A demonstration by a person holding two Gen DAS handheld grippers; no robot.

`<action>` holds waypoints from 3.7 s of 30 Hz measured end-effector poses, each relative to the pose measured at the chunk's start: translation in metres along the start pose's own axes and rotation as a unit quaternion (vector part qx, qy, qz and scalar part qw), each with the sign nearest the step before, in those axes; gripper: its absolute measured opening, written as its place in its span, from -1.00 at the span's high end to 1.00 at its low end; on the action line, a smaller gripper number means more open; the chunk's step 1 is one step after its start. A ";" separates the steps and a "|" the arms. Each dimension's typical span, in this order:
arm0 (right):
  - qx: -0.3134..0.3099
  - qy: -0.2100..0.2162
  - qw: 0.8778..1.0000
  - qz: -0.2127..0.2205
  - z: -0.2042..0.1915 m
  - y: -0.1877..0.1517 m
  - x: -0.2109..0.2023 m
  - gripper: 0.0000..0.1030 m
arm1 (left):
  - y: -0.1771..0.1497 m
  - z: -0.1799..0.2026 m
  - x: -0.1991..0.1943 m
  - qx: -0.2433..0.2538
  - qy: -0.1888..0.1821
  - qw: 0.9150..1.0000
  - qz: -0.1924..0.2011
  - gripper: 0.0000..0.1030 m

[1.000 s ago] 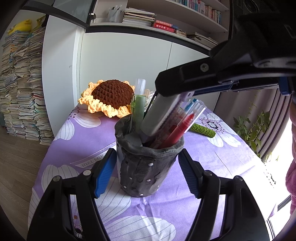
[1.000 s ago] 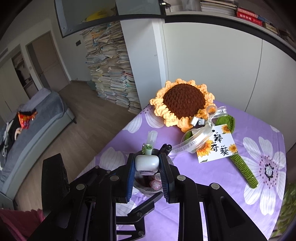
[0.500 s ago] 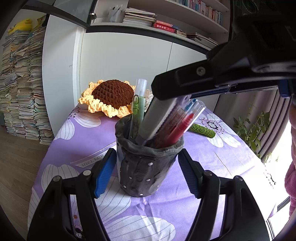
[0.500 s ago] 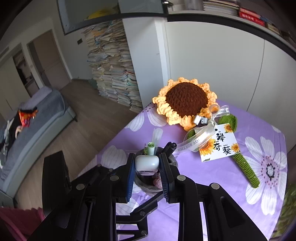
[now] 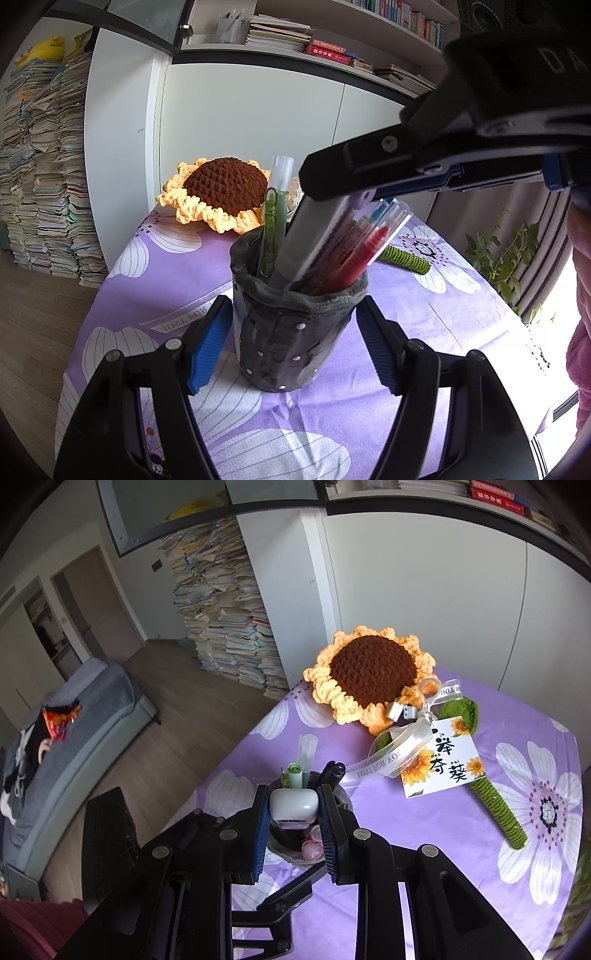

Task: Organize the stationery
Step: 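Push the correction-tape dispenser down into the cup and release it, then withdraw the right gripper from the cup held by the left gripper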

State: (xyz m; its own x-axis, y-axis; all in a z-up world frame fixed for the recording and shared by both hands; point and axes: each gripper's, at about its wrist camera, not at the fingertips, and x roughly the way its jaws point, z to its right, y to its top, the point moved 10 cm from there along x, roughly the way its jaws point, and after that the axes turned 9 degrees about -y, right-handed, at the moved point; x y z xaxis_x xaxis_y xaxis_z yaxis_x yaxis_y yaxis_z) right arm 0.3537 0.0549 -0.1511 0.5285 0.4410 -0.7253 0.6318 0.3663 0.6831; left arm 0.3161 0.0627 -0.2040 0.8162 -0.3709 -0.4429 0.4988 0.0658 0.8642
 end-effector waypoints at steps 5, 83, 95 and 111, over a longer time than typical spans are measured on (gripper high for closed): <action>0.025 0.020 0.999 -0.012 0.004 0.000 -0.001 0.48 | 0.001 -0.001 0.001 0.001 0.000 1.000 0.000 -0.36; 0.103 -0.145 0.979 0.102 0.119 -0.118 -0.057 0.10 | 0.024 -0.001 0.025 0.038 0.088 0.995 -0.017 -0.69; 0.111 -0.147 0.978 0.102 0.124 -0.114 -0.057 0.10 | 0.025 0.008 0.030 0.061 0.082 0.995 -0.016 -0.42; 0.120 -0.148 0.977 0.093 0.127 -0.120 -0.055 0.10 | 0.022 0.024 0.027 0.074 0.060 0.995 -0.018 -0.41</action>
State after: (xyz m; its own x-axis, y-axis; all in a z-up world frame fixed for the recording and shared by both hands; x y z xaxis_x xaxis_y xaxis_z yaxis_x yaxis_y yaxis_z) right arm 0.3213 -0.1176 -0.2037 0.7654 0.2124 -0.6075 0.6052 0.0836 0.7917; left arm 0.3423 0.0323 -0.1914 0.8321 -0.2560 -0.4921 0.4873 -0.0865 0.8689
